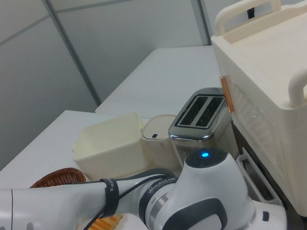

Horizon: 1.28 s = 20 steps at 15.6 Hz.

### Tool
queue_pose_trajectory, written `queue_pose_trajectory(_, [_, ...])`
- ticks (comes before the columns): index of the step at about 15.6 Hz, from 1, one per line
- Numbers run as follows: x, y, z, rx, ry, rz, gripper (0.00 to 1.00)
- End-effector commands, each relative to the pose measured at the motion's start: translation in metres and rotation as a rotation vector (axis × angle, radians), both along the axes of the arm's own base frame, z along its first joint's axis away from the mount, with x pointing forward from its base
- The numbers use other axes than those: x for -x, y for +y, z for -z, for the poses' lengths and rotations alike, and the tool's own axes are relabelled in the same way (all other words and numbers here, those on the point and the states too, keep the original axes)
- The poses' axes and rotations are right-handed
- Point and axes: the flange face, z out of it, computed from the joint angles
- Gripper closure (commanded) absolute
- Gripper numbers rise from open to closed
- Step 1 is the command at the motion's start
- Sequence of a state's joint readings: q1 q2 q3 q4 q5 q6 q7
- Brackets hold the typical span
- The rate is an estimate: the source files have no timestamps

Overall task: Put the purple cube on the table
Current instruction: 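Close the gripper on the purple cube, then lift the purple cube off the plate and carry it toward the yellow cube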

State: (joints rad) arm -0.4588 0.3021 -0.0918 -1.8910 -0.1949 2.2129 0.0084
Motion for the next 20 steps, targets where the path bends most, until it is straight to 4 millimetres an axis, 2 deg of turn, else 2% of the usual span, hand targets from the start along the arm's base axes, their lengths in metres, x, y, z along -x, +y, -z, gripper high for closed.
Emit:
queue_pose_trajectory(1, [0.001, 0.009, -0.011, 0.017, -0.016, -0.026, 0.54])
queue_pose_trajectory(5, [0.0, 0.04, -0.043, 0.006, -0.017, -0.058, 0.54])
queue_pose_trajectory(9, [-0.009, 0.075, -0.063, -0.003, -0.006, -0.101, 0.54])
queue_pose_trajectory(11, [-0.009, 0.091, -0.082, 0.0, -0.009, -0.113, 0.54])
queue_pose_trajectory(14, [-0.017, 0.139, -0.1, -0.006, 0.012, -0.183, 0.53])
queue_pose_trajectory(18, [-0.027, 0.194, -0.102, -0.013, 0.039, -0.243, 0.53])
queue_pose_trajectory(20, [-0.031, 0.2, -0.096, -0.016, 0.041, -0.255, 0.53])
